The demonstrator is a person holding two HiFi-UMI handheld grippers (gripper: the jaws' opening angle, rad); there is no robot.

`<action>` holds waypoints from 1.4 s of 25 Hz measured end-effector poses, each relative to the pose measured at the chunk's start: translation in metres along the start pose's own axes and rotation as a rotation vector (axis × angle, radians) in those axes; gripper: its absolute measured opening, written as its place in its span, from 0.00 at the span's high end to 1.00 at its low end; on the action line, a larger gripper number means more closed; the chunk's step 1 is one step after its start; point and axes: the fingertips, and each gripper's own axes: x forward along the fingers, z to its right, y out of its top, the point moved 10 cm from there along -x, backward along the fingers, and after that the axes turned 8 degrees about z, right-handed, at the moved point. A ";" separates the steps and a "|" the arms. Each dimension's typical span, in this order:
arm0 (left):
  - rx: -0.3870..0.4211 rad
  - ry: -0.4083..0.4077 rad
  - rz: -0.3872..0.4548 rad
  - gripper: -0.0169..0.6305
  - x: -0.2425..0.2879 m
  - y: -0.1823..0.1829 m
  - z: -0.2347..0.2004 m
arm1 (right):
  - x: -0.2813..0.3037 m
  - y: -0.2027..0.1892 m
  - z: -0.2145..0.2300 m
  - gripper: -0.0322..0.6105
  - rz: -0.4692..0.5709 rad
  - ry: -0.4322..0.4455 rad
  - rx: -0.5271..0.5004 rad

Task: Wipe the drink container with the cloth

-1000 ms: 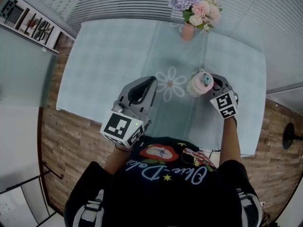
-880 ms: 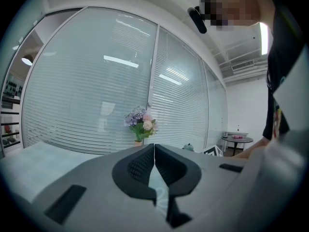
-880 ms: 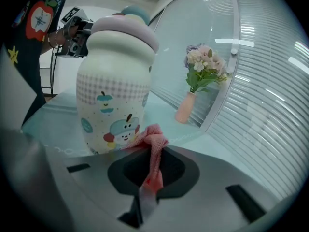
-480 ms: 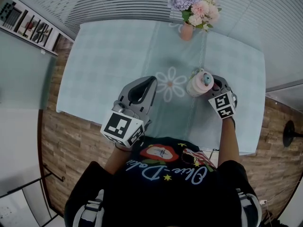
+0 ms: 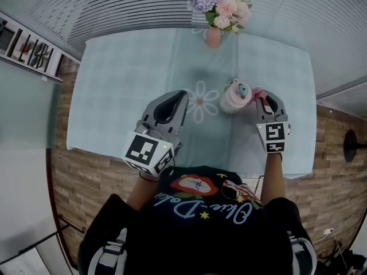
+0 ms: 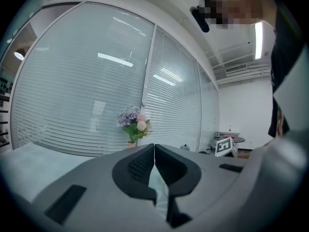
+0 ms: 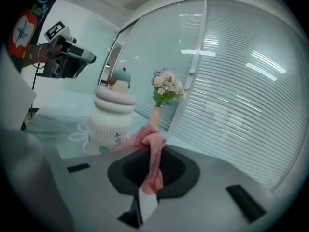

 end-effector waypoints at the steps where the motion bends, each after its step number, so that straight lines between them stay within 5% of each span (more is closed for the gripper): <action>1: 0.000 -0.012 -0.002 0.97 0.002 0.000 0.000 | -0.007 0.004 0.001 0.91 0.014 -0.020 0.020; 12: 0.021 -0.122 -0.010 0.97 0.018 0.001 0.008 | -0.072 0.035 -0.009 0.91 0.204 -0.184 0.290; 17: 0.032 -0.149 -0.020 0.97 0.020 -0.001 0.011 | -0.084 0.045 -0.021 0.91 0.279 -0.185 0.409; 35: 0.036 -0.150 -0.024 0.97 0.009 -0.003 0.010 | -0.091 0.057 -0.036 0.91 0.267 -0.172 0.436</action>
